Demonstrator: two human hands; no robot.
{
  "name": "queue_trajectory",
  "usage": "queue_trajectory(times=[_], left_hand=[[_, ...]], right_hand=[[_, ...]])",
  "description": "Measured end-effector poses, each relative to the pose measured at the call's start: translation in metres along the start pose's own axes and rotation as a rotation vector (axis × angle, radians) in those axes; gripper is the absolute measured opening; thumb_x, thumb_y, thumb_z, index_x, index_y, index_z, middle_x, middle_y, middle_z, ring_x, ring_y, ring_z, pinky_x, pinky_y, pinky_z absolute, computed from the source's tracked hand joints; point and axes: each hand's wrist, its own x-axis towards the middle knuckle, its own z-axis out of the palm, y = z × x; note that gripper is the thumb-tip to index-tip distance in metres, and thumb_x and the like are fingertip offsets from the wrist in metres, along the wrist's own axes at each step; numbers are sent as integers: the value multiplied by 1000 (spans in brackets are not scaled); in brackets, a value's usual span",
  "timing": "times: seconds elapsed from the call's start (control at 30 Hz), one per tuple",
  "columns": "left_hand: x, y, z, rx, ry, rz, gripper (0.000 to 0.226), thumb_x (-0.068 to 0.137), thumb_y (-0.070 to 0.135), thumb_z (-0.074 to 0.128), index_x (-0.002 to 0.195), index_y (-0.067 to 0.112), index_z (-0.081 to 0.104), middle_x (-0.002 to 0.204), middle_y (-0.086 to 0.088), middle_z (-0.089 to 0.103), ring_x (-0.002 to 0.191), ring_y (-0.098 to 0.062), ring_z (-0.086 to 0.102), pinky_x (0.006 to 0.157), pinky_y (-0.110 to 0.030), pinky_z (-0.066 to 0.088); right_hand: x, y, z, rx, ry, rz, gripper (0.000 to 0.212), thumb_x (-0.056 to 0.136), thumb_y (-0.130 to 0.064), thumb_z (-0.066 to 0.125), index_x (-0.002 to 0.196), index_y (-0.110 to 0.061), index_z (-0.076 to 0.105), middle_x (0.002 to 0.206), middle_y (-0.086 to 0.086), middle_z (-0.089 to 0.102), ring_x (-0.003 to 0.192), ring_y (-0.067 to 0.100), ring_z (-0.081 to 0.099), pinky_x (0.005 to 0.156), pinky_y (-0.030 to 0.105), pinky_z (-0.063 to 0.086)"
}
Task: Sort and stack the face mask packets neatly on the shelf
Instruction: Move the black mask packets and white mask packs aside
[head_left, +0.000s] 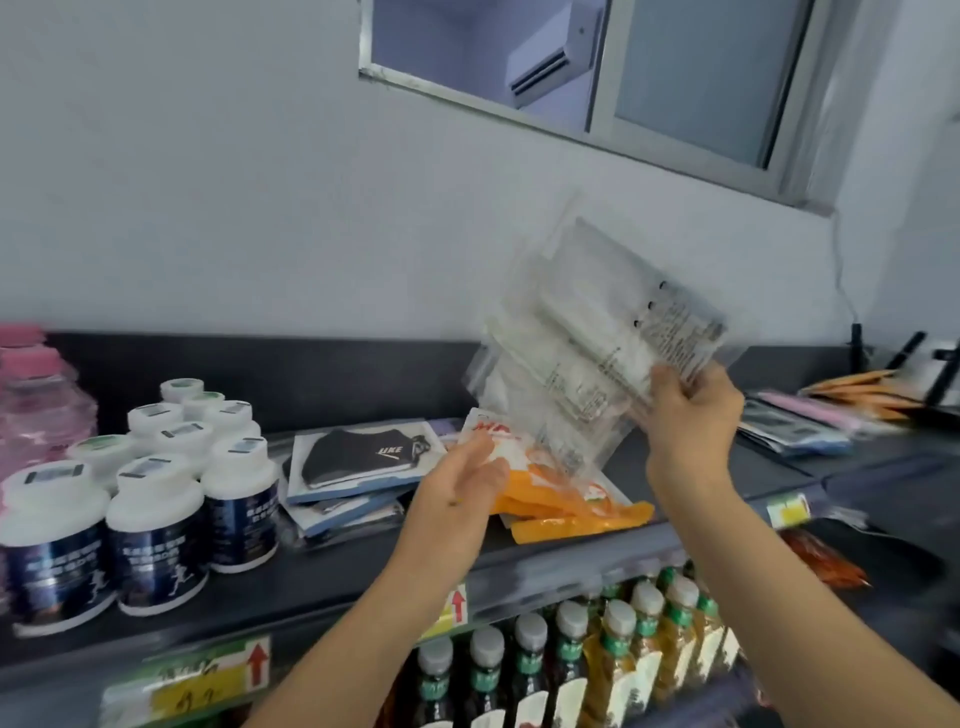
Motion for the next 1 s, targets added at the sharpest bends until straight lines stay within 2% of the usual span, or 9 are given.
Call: queue_trajectory(times=[0.13,0.2,0.27,0.37,0.5,0.6,0.7,0.87,1.0], left_hand=[[6,-5,38,-155,-59,-240,77,78,58,55,145,27,31,148,13,34,128,-9,41,111,-38,34],[10,-5,63,-234,-64,-329,92,74,60,57,149,26,18,152,5,30,133,-17,39,108,-36,38],[12,-6,87,-268,-21,-316,82,79,53,61,145,32,19,147,3,36,129,-19,44,97,-34,44],[15,-11,121,-273,58,-190,65,72,47,74,122,32,35,127,13,50,116,-10,51,98,-31,43],[9,-17,168,-243,72,-108,74,73,25,80,132,31,37,125,9,58,112,-8,57,97,-38,49],[2,-25,203,-24,86,-81,100,65,32,84,141,41,20,147,4,34,133,-15,37,110,-43,35],[-12,-31,238,147,68,-29,109,69,26,83,148,30,8,150,9,9,139,-11,17,111,-27,19],[-33,-42,298,215,-31,5,113,68,21,83,148,31,5,144,10,12,117,4,19,98,-15,21],[-50,-50,346,167,-90,-2,105,72,11,80,148,32,10,143,8,19,122,1,24,103,-19,24]], right_hand=[[-5,6,-27,168,-40,107,18,96,-9,51,85,-22,59,92,2,67,84,18,65,77,41,57],[-5,16,-48,271,-52,196,19,96,-7,50,94,-24,60,101,1,67,86,11,62,66,27,57],[-4,27,-71,338,-34,270,19,96,-6,49,104,-20,60,100,-1,67,85,11,64,59,20,56],[-2,40,-107,446,8,388,28,96,-1,47,120,-11,57,109,1,66,92,13,65,68,24,58],[-8,63,-153,510,19,547,34,95,1,47,127,-5,51,122,9,61,107,24,61,92,41,51],[-12,77,-185,511,-4,584,24,95,1,46,114,-10,56,108,3,65,98,19,64,77,32,53],[-15,89,-215,507,-23,589,22,93,4,48,102,-13,60,97,1,68,88,16,66,71,29,52],[-15,113,-268,440,25,558,22,87,7,57,107,2,63,101,14,71,86,23,70,60,22,56],[-6,131,-317,384,96,499,40,78,13,64,115,1,54,102,17,70,91,35,69,63,34,58]])
